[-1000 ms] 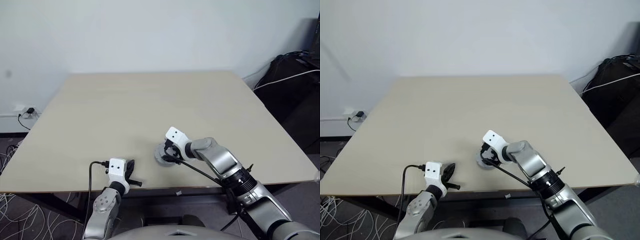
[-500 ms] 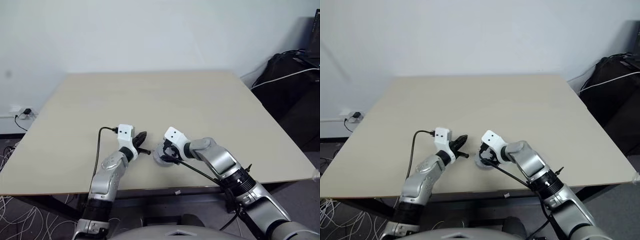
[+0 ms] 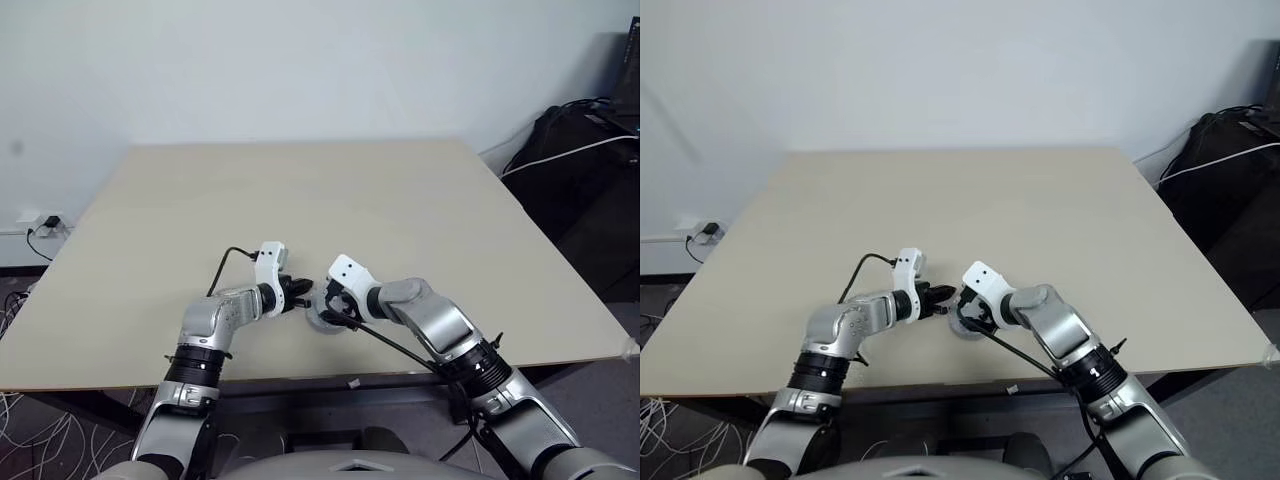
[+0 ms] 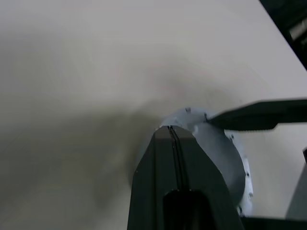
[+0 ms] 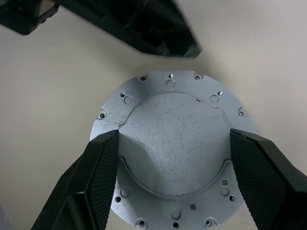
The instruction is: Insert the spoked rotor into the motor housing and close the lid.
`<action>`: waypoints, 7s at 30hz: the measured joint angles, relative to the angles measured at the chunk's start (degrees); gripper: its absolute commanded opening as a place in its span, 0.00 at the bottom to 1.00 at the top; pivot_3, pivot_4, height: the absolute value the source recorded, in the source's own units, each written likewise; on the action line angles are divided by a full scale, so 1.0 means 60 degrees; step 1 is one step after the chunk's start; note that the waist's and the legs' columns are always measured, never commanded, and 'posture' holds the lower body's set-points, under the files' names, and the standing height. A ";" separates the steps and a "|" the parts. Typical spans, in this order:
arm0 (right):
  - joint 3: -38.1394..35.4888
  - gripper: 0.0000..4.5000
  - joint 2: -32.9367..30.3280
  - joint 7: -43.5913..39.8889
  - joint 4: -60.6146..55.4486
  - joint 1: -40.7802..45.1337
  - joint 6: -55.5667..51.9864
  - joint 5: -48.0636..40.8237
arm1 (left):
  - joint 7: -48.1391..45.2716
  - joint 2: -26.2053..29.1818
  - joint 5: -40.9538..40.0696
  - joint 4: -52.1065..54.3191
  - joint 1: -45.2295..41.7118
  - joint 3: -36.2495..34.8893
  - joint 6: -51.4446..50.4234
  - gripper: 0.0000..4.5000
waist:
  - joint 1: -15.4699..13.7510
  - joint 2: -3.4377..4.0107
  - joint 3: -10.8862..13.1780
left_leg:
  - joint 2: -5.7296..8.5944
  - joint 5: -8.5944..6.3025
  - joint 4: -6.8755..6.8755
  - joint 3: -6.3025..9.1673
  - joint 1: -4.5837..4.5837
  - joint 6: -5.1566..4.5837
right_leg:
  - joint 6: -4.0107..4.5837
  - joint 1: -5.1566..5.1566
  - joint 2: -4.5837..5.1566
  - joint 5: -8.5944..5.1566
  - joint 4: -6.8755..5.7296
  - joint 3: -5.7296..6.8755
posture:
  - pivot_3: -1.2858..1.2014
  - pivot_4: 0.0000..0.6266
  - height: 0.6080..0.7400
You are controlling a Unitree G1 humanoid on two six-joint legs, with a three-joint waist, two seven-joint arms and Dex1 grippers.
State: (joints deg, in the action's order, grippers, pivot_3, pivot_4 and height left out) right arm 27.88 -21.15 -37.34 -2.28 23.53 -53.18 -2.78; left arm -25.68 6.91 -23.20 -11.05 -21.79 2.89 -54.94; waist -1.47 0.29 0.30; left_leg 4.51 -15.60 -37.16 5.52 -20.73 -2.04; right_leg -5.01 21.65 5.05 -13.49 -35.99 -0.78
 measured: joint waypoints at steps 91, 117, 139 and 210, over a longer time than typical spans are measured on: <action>-1.0894 0.99 0.5019 0.4629 -0.0278 -0.1153 -0.5603 -0.5028 | -0.0503 0.0287 0.0513 -0.0072 -0.0611 0.1027 -0.0753 0.00 | 0.0000 0.0082 0.0068 | 0.0024 0.0054 0.0005 0.0046 -0.0134 0.0012 | 0.0022 0.0146 0.0003 0.0011 -0.0061 -0.0015 | 0.52 0.00 1.00; -1.0353 0.99 0.5041 0.5266 0.1577 -0.1084 -0.4678 -0.6432 | -0.0349 0.0405 0.0782 0.0058 -0.0428 0.0706 -0.0797 0.00 | 0.0398 0.0089 0.0070 | 0.0014 0.0086 0.0001 0.0047 -0.0043 0.0025 | 0.0040 0.0100 -0.0018 -0.0007 -0.0137 -0.0027 | 0.52 0.00 1.00; -1.0112 0.28 0.5049 0.6235 0.1225 -0.1215 -0.4717 -0.7730 | -0.0304 0.0445 0.1103 0.0108 -0.0359 0.0397 -0.0799 0.00 | 0.0442 0.0083 0.0108 | 0.0010 0.0087 0.0011 0.0053 -0.0091 0.0029 | 0.0045 0.0156 -0.0034 -0.0005 -0.0138 -0.0053 | 0.52 0.00 1.00; -0.8842 0.28 0.5069 0.8191 0.1206 -0.1013 -0.3995 -1.1515 | 0.1704 -0.1765 -0.9101 0.3001 0.6489 -0.2767 0.1554 1.00 | 0.0428 0.0121 0.0253 | -0.0024 0.0067 0.0010 0.0045 -0.0162 0.0016 | 0.0143 0.0203 -0.0077 -0.0027 -0.0059 -0.0071 | 0.52 0.00 1.00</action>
State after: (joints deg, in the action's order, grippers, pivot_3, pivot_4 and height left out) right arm -25.17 9.27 11.81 4.95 17.45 -77.15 -71.87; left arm -15.46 -3.68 -77.80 6.95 17.14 -13.72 -45.61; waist 1.10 1.02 1.82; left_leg 4.37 -15.19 -37.09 5.79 -21.70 -1.95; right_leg -4.15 22.86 4.59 -13.66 -36.34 -1.20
